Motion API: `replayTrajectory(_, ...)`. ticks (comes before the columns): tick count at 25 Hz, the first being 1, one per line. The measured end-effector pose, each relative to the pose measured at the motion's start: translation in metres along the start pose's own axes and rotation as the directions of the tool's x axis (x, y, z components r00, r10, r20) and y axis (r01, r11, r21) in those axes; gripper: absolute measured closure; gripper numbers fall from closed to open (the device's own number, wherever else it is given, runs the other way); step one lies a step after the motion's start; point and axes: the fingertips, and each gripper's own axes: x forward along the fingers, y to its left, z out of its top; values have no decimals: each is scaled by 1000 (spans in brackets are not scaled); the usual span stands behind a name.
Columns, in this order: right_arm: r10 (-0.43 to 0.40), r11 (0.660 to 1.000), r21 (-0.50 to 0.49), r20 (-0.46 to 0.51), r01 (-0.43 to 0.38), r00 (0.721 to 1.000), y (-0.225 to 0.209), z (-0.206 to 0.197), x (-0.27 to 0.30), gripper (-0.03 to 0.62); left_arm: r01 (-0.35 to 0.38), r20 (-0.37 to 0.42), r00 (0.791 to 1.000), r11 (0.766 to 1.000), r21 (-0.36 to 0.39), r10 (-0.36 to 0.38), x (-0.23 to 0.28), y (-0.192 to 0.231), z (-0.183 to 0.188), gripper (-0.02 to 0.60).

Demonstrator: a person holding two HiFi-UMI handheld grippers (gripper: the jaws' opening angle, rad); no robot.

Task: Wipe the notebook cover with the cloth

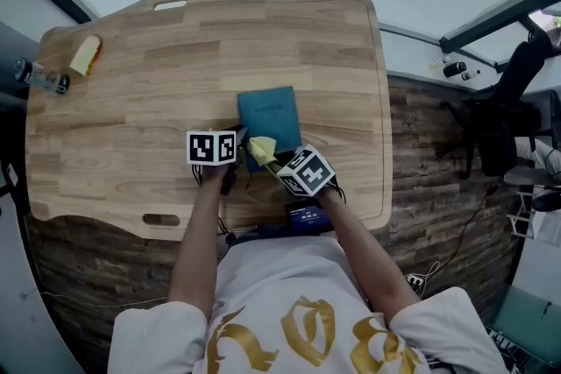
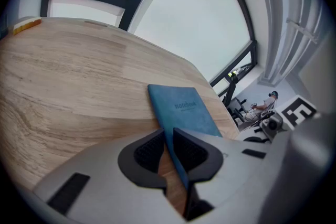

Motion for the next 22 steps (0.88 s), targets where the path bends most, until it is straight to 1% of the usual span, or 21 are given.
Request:
replayTrajectory(3,0,1000,3,6,0,1000,-4,-3,-4,556,-2,4,1000,1000,-5,2,-1,1,-1,518)
replayTrajectory(11,-54,999,4,25,54,998,-24,-7,-16,556,2,2,1000,1000,-3,-2,0,0,1,518)
replayTrajectory(22,-110,993,53,46,108,993,-44,-4,-25,556,10,-2,1000,1000,-15,-10,-1,0,1,519)
